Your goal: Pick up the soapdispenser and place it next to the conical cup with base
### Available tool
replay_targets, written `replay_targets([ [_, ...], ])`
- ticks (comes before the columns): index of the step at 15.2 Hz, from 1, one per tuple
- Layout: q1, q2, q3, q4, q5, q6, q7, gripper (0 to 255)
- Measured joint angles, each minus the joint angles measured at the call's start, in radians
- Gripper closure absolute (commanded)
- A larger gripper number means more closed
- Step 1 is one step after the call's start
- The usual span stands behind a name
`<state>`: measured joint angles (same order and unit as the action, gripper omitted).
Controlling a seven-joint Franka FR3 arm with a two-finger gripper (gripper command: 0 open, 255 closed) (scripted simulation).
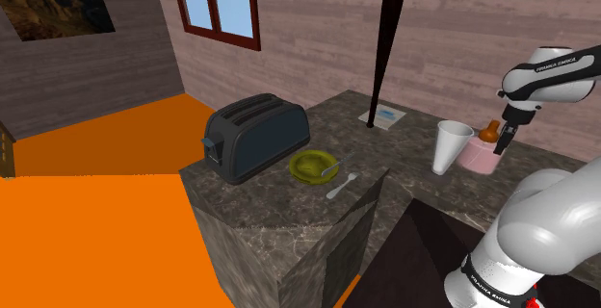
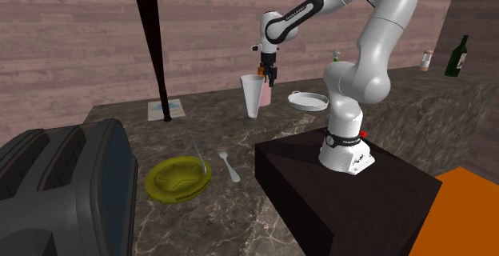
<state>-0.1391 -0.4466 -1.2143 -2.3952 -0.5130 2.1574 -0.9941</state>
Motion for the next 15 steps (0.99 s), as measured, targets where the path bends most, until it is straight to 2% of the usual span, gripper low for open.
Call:
replay_targets([
  [3,0.029,0.024,-0.042,-0.015,0.004,0.043,-0.006,255],
  [9,0.033,0.028,-0.049,-0.02,0.004,0.052,-0.006,255],
  [10,0.033,0.028,-0.049,-0.02,0.004,0.052,-0.006,0],
  [15,0.033,0.028,-0.049,-0.02,0.004,0.052,-0.005,0],
])
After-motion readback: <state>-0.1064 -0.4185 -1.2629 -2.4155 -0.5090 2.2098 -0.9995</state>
